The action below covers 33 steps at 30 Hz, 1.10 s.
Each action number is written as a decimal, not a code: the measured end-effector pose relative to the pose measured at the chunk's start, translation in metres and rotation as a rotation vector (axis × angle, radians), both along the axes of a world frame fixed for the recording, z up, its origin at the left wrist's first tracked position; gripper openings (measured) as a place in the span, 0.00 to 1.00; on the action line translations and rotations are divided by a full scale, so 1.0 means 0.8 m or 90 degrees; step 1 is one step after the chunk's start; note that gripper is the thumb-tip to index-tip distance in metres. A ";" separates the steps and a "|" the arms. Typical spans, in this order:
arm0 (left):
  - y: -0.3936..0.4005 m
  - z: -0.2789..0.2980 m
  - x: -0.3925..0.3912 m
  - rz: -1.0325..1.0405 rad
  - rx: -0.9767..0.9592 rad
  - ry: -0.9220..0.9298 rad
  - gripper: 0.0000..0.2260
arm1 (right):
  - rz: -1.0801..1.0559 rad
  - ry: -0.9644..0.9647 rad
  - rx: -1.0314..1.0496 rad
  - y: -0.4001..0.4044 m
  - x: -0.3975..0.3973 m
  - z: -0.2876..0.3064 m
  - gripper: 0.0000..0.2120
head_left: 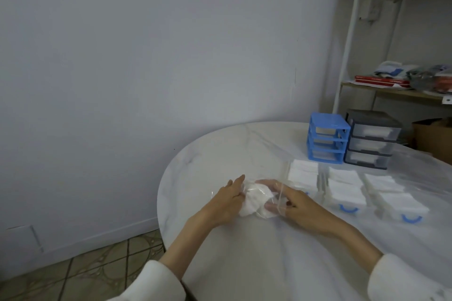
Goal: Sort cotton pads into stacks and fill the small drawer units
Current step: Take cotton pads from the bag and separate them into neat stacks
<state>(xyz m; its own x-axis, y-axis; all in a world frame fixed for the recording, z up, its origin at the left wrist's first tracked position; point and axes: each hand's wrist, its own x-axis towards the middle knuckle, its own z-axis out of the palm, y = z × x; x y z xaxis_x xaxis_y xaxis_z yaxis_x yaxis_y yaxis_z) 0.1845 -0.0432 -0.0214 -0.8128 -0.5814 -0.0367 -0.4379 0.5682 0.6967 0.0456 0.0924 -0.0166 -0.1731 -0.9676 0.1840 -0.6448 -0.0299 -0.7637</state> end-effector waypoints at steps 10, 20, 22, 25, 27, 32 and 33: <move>0.010 0.002 -0.001 0.004 -0.093 -0.053 0.23 | -0.080 0.053 -0.056 0.013 -0.011 0.003 0.05; 0.038 0.007 0.002 -0.076 -0.105 0.056 0.28 | -0.142 0.038 -0.023 0.018 -0.005 0.001 0.10; 0.037 0.006 0.004 -0.086 -0.080 0.050 0.29 | -0.136 0.040 -0.035 0.017 -0.001 -0.001 0.12; 0.044 0.009 0.008 -0.090 -0.086 0.027 0.35 | -0.102 0.047 -0.026 0.019 0.001 -0.004 0.21; 0.048 0.011 0.007 -0.083 -0.086 0.017 0.37 | -0.082 0.106 0.014 0.019 0.005 -0.004 0.24; 0.013 -0.028 -0.015 -0.069 -0.101 0.008 0.37 | -0.125 0.221 0.081 0.006 0.015 -0.003 0.15; 0.019 -0.022 -0.011 -0.065 -0.117 0.009 0.37 | -0.184 0.232 0.082 -0.006 0.010 -0.015 0.11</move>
<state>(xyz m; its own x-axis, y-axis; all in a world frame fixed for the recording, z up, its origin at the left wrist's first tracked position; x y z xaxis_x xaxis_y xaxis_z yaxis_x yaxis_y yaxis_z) 0.1755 -0.0280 -0.0389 -0.8673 -0.4923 0.0735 -0.3632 0.7269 0.5828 0.0539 0.0875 -0.0287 -0.3848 -0.9081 0.1649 -0.8394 0.2700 -0.4717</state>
